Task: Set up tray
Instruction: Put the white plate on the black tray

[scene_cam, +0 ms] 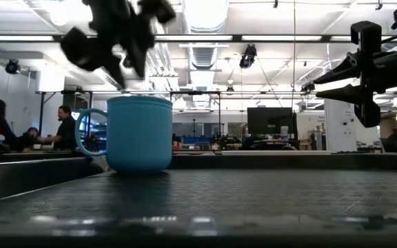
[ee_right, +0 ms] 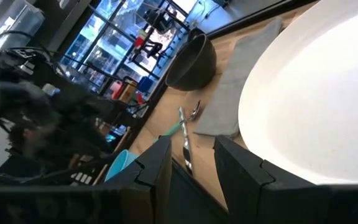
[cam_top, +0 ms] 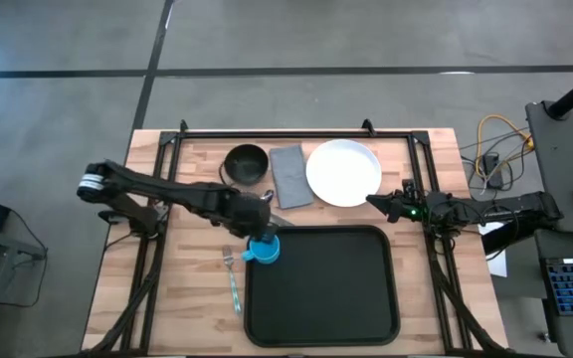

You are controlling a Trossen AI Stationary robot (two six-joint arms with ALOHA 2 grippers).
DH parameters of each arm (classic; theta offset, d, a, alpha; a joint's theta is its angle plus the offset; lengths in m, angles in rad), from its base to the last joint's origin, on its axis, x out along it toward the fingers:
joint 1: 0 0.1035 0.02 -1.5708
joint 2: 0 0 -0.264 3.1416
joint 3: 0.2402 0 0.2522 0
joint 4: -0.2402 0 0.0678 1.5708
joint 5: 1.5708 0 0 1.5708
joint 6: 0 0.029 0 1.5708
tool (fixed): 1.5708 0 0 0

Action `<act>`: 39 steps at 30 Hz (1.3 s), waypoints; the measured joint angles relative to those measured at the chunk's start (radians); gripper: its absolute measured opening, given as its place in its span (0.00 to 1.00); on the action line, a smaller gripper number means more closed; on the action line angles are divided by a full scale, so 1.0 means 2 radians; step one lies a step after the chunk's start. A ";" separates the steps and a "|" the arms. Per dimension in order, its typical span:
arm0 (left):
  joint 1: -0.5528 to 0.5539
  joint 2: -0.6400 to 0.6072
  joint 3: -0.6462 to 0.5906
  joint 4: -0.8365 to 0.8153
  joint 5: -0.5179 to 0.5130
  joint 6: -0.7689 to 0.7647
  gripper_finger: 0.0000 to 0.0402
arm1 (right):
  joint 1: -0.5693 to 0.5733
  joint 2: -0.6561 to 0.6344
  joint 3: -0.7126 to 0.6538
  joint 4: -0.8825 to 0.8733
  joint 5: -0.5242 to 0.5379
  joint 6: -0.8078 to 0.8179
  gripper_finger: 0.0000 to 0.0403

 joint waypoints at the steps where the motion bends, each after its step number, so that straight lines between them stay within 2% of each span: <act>1: -0.001 -0.011 0.000 0.016 -0.007 0.011 0.33 | 0.000 0.000 0.000 0.005 0.000 0.000 0.28; 8: -0.007 -0.076 0.000 0.104 -0.081 0.075 0.33 | 0.000 0.002 0.000 0.116 -0.007 -0.025 0.28; 11: -0.007 -0.090 0.001 0.108 -0.107 0.090 0.33 | -0.001 0.009 0.000 0.126 -0.048 -0.055 0.28; 16: -0.007 -0.098 0.001 0.108 -0.117 0.115 0.33 | 0.000 0.051 0.000 0.096 -0.134 -0.038 0.28; 19: -0.007 -0.095 0.000 0.107 -0.117 0.130 0.33 | 0.000 0.090 0.024 0.045 -0.152 -0.050 0.28; 22: -0.007 -0.092 -0.002 0.107 -0.117 0.131 0.33 | 0.000 0.135 0.080 -0.028 -0.148 -0.115 0.28; 24: -0.007 -0.093 -0.005 0.106 -0.117 0.131 0.33 | 0.000 0.166 0.129 -0.091 -0.124 -0.165 0.28; 27: -0.007 -0.093 -0.012 0.103 -0.117 0.131 0.33 | -0.014 0.214 0.207 -0.210 -0.065 -0.174 0.28; 29: -0.008 -0.093 -0.017 0.103 -0.117 0.131 0.33 | -0.043 0.244 0.250 -0.301 -0.046 -0.159 0.28; 32: -0.010 -0.094 -0.026 0.104 -0.117 0.131 0.33 | -0.115 0.284 0.288 -0.396 -0.064 -0.154 0.28; 37: -0.010 -0.093 -0.050 0.106 -0.117 0.131 0.33 | -0.288 0.328 0.293 -0.399 -0.169 -0.202 0.28; 39: -0.010 -0.093 -0.061 0.110 -0.117 0.129 0.33 | -0.362 0.350 0.291 -0.392 -0.183 -0.225 0.28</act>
